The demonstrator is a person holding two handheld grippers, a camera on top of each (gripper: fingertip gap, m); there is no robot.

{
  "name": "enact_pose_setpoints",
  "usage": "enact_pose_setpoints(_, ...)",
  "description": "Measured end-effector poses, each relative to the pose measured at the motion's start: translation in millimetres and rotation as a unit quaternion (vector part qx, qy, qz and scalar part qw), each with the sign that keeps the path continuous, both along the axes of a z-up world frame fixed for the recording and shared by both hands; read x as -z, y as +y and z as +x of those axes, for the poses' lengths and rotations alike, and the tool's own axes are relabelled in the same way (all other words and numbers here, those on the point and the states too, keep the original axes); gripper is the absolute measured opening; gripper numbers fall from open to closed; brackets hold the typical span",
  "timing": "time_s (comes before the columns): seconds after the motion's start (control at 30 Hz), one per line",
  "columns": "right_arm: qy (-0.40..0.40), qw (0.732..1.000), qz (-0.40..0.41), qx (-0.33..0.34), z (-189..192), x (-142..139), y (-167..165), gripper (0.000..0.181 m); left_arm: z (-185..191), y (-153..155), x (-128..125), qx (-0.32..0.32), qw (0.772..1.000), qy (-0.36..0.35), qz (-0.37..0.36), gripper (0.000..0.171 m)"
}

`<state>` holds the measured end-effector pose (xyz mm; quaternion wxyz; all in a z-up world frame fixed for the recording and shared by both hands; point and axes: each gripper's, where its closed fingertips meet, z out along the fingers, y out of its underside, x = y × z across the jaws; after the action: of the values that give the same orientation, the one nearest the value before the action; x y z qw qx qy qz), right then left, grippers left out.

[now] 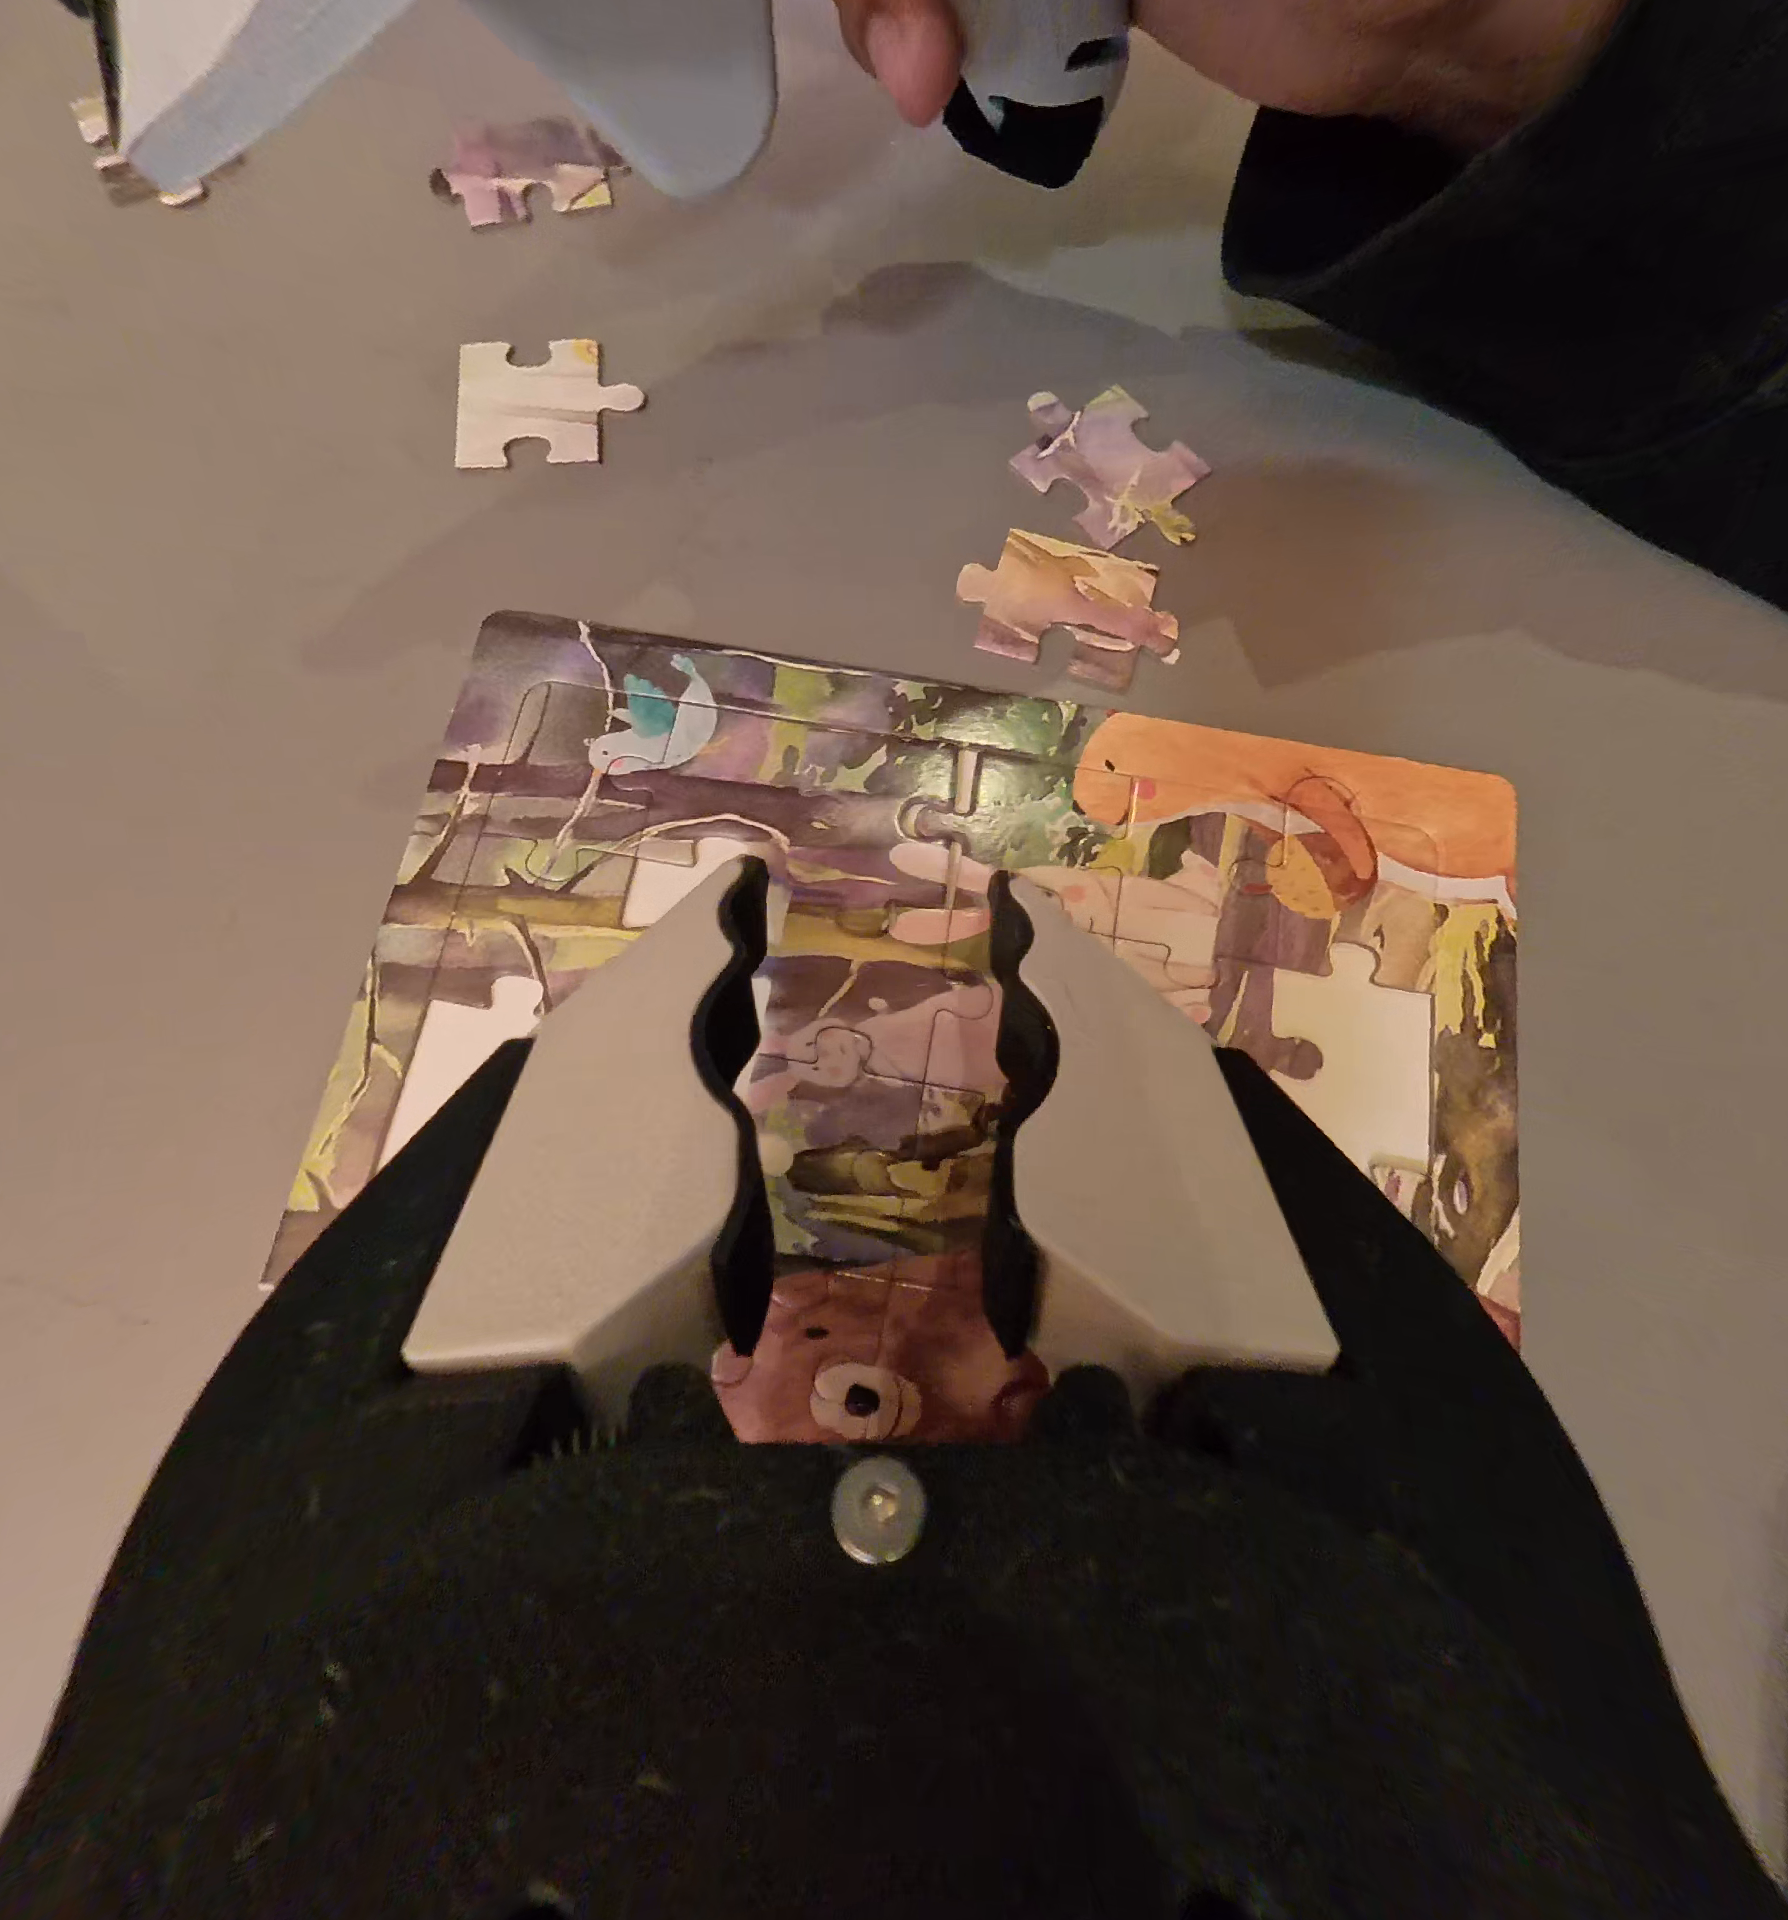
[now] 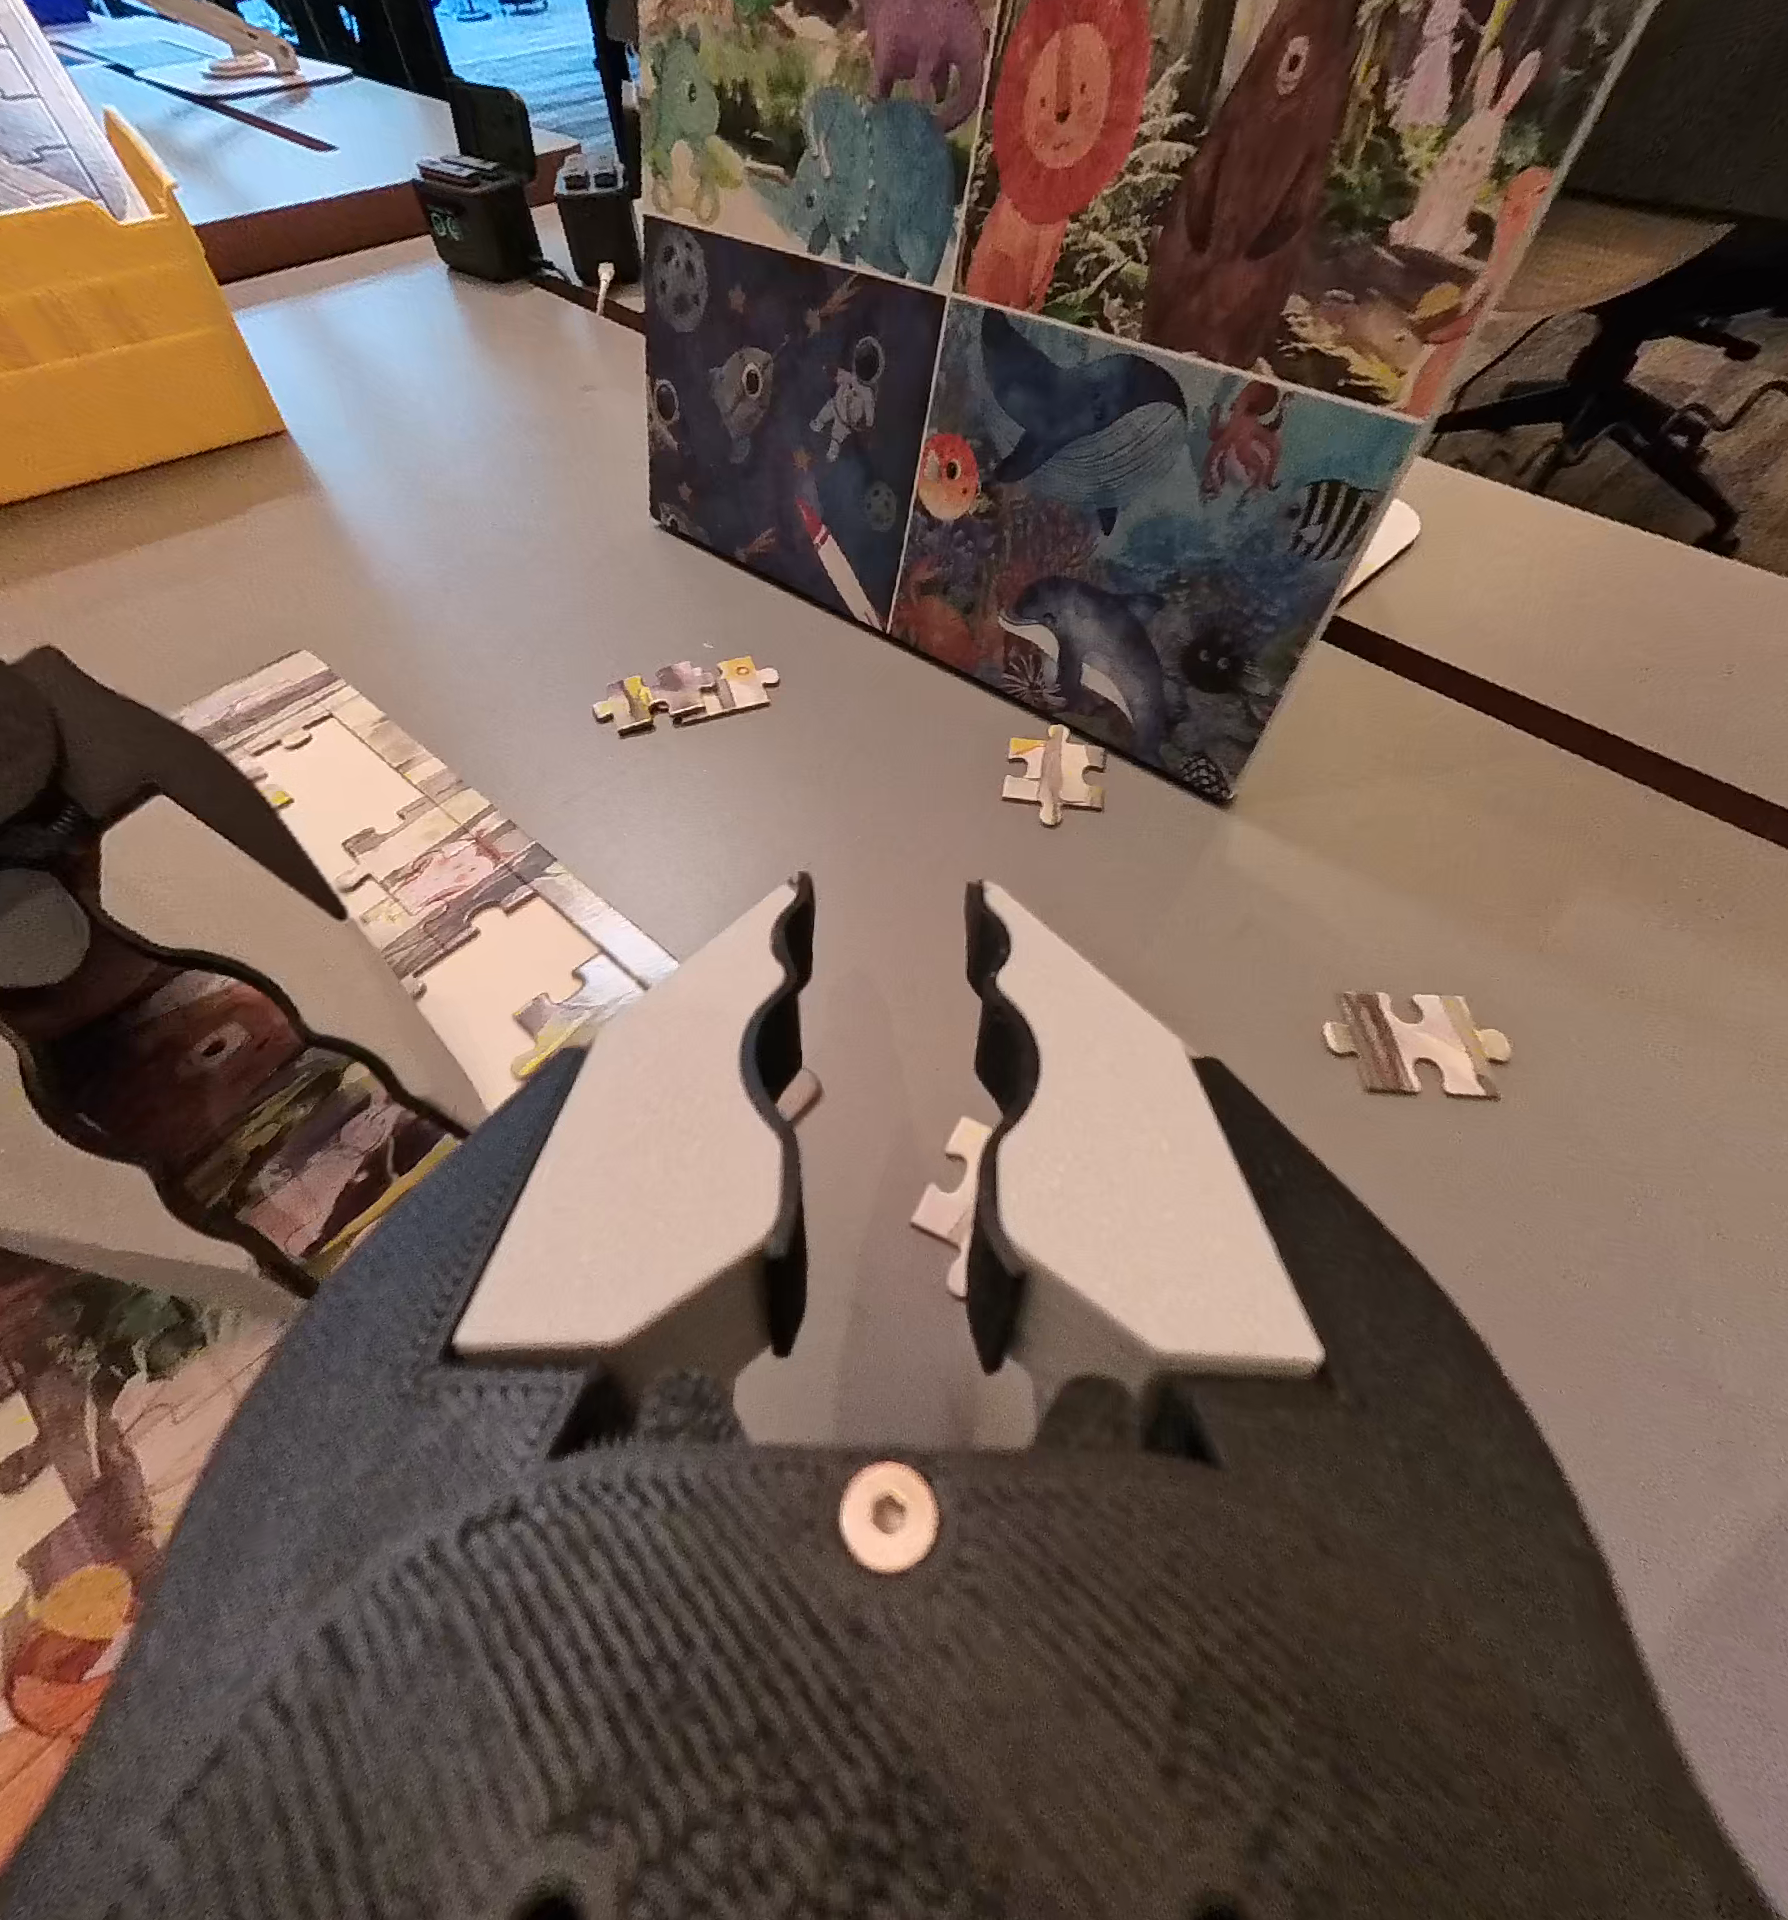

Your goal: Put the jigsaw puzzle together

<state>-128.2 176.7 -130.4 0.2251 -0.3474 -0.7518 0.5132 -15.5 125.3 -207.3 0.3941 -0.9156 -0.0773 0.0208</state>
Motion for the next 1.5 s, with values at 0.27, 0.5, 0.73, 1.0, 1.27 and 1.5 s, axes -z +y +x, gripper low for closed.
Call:
enact_pose_setpoints(0.27,-0.018,0.999,0.018,-0.025,5,10,-9,0.028,4,2,0,0.013,1.0,-0.003,-0.001,0.039)
enact_pose_setpoints(0.5,-0.046,0.996,0.027,-0.074,18,15,-16,0.013,3,2,0,0.01,1.0,-0.006,-0.001,0.039)
enact_pose_setpoints(0.73,-0.115,0.972,0.081,-0.189,56,44,-29,0.002,2,1,-1,0.007,1.0,0.0,0.002,0.039)
enact_pose_setpoints(1.0,-0.199,0.928,0.008,-0.315,100,44,-53,0.0,1,3,-13,0.005,0.999,0.008,0.033,0.031)
enact_pose_setpoints(1.27,-0.215,0.937,0.046,-0.27,88,60,-41,0.0,-9,3,-11,-0.022,0.999,0.003,0.03,0.019)
enact_pose_setpoints(1.5,-0.239,0.932,0.068,-0.263,90,72,-36,0.0,-11,2,-7,-0.026,0.999,-0.002,0.022,0.018)
